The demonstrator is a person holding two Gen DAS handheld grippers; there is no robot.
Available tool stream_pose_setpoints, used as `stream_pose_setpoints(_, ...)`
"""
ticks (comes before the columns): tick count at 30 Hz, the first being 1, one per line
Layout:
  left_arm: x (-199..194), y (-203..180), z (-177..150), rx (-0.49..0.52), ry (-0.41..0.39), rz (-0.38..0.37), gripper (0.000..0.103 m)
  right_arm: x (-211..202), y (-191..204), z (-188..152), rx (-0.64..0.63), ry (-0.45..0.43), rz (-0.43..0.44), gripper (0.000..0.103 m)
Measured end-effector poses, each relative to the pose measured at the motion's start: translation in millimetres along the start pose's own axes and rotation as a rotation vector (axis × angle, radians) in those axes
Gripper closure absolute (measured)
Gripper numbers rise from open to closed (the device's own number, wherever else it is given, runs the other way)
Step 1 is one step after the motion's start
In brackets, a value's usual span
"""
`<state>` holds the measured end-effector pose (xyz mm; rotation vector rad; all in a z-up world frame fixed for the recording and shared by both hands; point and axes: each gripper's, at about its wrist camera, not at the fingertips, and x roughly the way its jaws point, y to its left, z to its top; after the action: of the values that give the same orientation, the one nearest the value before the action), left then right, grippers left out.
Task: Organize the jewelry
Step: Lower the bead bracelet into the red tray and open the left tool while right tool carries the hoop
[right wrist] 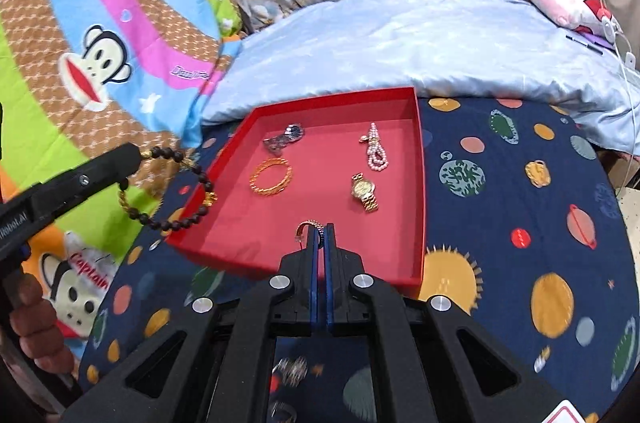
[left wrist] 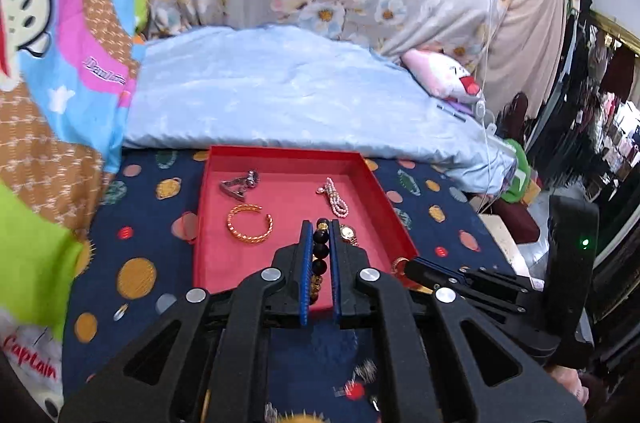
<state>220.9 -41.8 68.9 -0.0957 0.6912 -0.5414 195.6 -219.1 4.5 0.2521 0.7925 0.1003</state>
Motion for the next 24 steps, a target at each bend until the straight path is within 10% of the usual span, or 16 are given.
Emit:
stream_pose_setpoints(11,81.6,31.2,-13.8,-0.064,0.124,0.062,0.095,55.9,-16.1,4.6,0.005,0.075,-0.046,0.100)
stream_pose_setpoints(15,79.2,35.5,-16.7,-0.036,0.091,0.179,0.058,57.0,-18.5,5.1,-0.004,0.047,-0.089,0.092)
stream_pose_setpoints(24,34.4,41.5,-19.2,-0.021,0.021,0.260,0.049,12.9,-18.3,-7.9,0.002,-0.013,-0.112,0.086)
